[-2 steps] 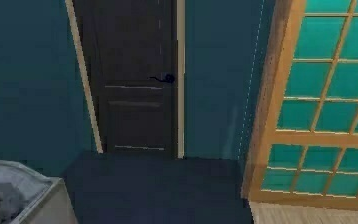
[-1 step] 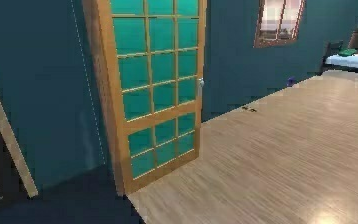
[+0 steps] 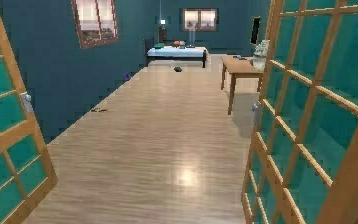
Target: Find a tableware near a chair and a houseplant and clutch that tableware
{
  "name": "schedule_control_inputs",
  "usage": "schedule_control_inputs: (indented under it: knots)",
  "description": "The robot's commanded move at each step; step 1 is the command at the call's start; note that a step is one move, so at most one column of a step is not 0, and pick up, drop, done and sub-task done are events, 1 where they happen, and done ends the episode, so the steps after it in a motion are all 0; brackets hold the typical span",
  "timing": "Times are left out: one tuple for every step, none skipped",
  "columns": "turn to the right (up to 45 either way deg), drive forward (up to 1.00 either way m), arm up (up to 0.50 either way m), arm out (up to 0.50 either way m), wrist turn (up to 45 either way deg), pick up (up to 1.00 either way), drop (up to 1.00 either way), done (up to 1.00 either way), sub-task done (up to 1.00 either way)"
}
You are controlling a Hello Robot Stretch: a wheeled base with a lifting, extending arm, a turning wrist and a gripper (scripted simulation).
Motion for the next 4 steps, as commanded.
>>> schedule_control_inputs:
  knots:
    - [0.0,1.00,0.00,0.00,0.0,0.00,0.00,0.00,0.00]
    - [0.0,0.15,0.00,0.00,0.0,0.00,0.00,0.00,0.00]
    - [0.0,0.45,0.00,0.00,0.0,0.00,0.00,0.00,0.00]
    - [6.0,0.00,0.00,0.00,0.0,0.00,0.00,0.00,0.00]
